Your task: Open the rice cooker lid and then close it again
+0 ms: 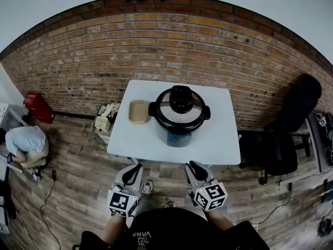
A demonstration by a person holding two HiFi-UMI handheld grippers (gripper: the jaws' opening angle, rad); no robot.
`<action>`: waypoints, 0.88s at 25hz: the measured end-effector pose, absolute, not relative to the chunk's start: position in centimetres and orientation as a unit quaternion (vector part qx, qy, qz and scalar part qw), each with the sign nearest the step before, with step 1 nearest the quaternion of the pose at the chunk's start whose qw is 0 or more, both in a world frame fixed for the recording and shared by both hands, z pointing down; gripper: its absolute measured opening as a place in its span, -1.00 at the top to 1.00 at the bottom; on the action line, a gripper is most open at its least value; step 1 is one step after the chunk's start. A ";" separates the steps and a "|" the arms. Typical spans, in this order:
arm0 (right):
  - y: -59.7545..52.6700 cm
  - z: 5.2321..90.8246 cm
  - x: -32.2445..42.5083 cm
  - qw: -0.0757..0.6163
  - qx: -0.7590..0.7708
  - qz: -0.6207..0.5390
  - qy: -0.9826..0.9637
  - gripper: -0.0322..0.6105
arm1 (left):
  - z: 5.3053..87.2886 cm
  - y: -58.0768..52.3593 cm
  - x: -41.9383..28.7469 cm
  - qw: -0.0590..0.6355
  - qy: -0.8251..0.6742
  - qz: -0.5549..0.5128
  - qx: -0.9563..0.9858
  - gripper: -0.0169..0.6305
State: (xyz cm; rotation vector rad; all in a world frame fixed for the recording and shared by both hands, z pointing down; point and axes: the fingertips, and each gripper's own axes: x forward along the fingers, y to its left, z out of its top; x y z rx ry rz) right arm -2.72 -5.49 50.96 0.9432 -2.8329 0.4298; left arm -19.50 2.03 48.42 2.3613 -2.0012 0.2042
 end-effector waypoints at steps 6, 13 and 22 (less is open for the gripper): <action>-5.1 51.4 -2.3 0.067 0.313 0.144 -0.936 0.88 | 49.0 2.5 -18.4 0.024 -0.636 0.071 0.768 0.94; -5.0 51.7 -1.8 0.076 0.316 0.146 -0.934 0.89 | 49.2 2.3 -17.5 0.023 -0.624 0.082 0.777 0.94; -5.2 51.7 -1.5 0.084 0.313 0.143 -0.935 0.89 | 49.1 2.0 -16.8 0.018 -0.620 0.081 0.780 0.94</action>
